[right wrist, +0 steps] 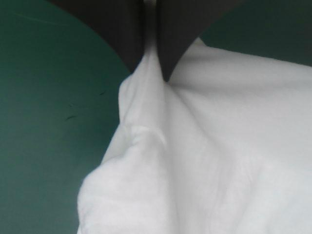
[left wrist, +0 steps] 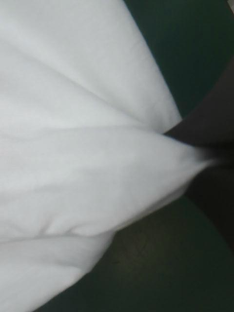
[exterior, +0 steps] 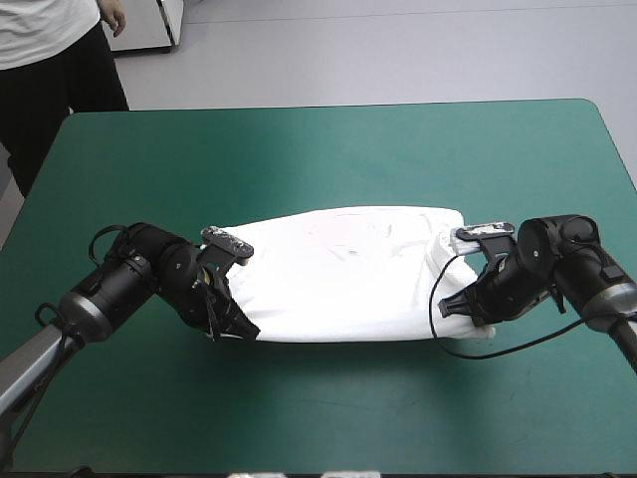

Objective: Fold the cloth

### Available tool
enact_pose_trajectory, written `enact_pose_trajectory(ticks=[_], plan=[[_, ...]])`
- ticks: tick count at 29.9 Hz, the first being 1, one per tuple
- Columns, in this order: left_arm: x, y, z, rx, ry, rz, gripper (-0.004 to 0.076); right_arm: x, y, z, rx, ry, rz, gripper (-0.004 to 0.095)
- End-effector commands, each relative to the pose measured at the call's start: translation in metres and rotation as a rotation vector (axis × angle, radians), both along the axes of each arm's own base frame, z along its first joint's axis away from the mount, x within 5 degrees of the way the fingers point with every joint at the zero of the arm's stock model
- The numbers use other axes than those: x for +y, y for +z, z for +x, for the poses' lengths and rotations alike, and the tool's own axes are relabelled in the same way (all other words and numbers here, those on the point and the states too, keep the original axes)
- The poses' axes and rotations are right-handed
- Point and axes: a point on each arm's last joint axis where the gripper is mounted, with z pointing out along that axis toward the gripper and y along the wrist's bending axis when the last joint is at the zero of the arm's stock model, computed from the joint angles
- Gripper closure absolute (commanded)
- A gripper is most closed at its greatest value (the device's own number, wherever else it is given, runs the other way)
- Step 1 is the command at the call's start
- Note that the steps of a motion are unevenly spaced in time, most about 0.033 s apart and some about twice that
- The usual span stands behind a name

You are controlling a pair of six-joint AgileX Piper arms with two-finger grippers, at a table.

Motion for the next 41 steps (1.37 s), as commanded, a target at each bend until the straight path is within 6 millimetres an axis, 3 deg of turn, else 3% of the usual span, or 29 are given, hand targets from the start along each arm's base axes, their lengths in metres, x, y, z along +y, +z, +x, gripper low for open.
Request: enact_pose_trajectory(ticks=[1,8,14,23,28,37,41], plan=[[0.000,0.030,-0.001,-0.089,0.003,-0.045,0.0734,0.000,0.034,0.002,-0.123,0.001,0.026,0.0921],[0.001,0.051,0.013,-0.250,0.036,-0.051,0.0734,0.000,0.066,0.017,-0.292,-0.019,0.021,0.0921],[0.004,0.059,0.029,-0.404,0.063,-0.010,0.0734,0.000,0.065,0.042,-0.318,-0.041,-0.026,0.0921],[0.016,0.045,0.069,-0.492,0.144,-0.008,0.0734,0.012,0.063,0.092,-0.382,-0.050,-0.020,0.0921],[0.020,0.037,0.095,-0.495,0.168,0.003,0.0734,0.018,0.057,0.120,-0.386,-0.050,-0.019,0.0921],[-0.005,0.022,0.146,-0.467,0.124,-0.048,0.0734,0.026,0.028,0.160,-0.353,-0.054,-0.029,0.0921],[-0.011,0.008,0.156,-0.417,0.119,-0.057,0.0734,0.025,0.011,0.168,-0.310,-0.062,-0.032,0.0918]])
